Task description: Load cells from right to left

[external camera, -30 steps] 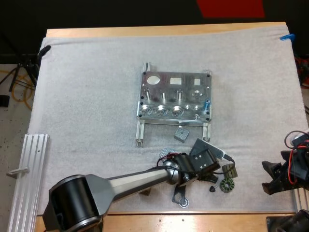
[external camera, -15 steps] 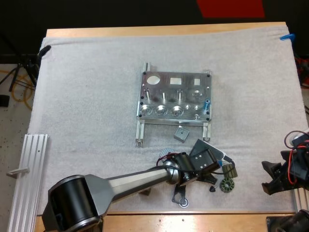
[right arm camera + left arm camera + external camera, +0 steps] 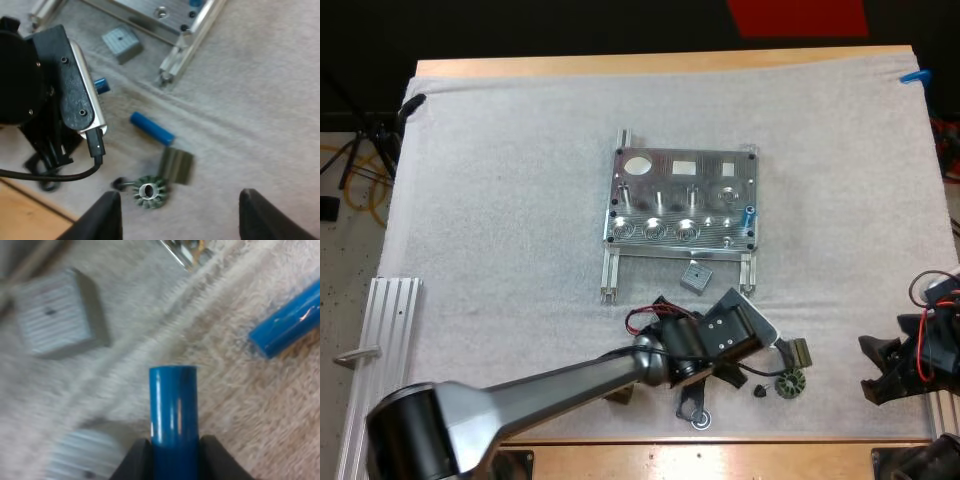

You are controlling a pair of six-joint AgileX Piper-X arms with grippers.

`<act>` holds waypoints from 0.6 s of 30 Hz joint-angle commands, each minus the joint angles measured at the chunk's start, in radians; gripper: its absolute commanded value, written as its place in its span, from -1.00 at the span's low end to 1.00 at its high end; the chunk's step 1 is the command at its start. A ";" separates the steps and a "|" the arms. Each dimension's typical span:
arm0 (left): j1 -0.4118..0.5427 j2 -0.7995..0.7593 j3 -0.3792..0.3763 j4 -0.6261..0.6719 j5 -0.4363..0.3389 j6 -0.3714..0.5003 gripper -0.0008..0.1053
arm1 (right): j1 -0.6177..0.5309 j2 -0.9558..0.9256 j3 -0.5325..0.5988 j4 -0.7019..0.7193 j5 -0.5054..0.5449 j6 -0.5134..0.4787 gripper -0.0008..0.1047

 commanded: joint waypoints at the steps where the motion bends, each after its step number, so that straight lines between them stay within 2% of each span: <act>1: -0.007 -0.053 -0.003 0.021 -0.037 0.071 -0.98 | 0.001 -0.002 -0.002 -0.007 -0.055 0.037 -0.01; 4: -0.019 -0.120 -0.003 0.031 -0.053 0.150 -0.98 | 0.001 0.014 -0.002 -0.007 -0.093 0.072 -0.01; 10: -0.059 -0.268 0.014 0.040 -0.051 0.279 -0.98 | 0.001 0.016 -0.002 -0.013 -0.118 0.071 -0.01; 14: -0.072 -0.353 0.040 0.073 -0.048 0.309 -0.98 | 0.001 0.016 -0.002 -0.019 -0.142 0.071 -0.01; 17: -0.072 -0.425 0.066 0.096 -0.040 0.314 -0.98 | 0.001 0.016 -0.002 -0.038 -0.196 0.071 -0.01; 18: -0.072 -0.475 0.082 0.096 -0.010 0.333 -0.98 | 0.001 0.016 -0.002 -0.058 -0.231 0.071 -0.01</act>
